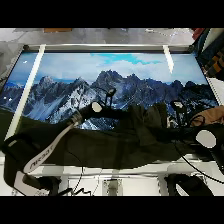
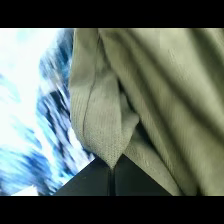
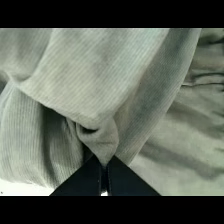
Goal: Fold the clothes and pants, and hang the long-sleeved shirts on hangers.
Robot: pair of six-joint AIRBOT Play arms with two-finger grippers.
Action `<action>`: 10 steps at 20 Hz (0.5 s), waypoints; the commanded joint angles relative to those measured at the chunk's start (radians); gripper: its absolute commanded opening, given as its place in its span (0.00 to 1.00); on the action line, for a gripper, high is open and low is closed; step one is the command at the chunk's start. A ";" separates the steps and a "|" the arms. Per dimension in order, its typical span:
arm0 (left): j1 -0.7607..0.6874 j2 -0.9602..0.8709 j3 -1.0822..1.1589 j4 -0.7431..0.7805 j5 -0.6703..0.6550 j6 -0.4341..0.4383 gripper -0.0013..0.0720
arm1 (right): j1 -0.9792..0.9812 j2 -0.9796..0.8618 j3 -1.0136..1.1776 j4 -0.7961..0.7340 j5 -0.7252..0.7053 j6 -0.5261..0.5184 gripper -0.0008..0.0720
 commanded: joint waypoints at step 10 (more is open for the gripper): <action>0.319 0.451 0.084 0.631 0.164 0.005 0.04 | 0.001 -0.122 0.000 -0.002 -0.850 -0.004 0.67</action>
